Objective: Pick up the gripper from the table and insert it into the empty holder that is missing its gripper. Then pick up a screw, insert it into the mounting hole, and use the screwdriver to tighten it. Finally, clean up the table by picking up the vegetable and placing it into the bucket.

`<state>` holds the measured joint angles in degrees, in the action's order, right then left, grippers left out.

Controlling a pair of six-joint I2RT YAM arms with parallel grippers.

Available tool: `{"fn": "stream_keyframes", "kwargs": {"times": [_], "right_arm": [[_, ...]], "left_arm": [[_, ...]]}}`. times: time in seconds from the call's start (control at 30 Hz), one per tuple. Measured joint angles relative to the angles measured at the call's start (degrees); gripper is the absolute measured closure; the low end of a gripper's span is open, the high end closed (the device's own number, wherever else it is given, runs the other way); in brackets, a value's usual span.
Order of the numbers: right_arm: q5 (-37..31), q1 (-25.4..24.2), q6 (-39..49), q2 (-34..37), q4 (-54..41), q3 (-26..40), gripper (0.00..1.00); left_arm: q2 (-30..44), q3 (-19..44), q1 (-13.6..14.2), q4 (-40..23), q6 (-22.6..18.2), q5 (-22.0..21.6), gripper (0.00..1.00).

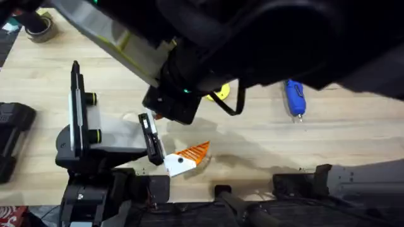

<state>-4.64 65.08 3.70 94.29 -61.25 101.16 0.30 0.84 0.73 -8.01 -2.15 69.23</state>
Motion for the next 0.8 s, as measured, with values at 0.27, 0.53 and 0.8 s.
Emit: {"fn": "stream_keyframes", "kwargs": {"times": [0.27,0.53,0.8], "right_arm": [[0.10,0.00,0.01,0.71,0.76,0.00,0.996],[1.61,0.00,0.43,2.84,0.93,0.02,0.996],[1.95,-0.07,1.18,3.37,0.91,0.02,0.996]], "left_arm": [[0.00,0.00,0.00,0.00,0.00,0.00,0.015],[0.00,0.00,0.00,0.00,0.00,0.00,0.015],[0.00,0.00,0.00,0.00,0.00,0.00,0.015]]}}
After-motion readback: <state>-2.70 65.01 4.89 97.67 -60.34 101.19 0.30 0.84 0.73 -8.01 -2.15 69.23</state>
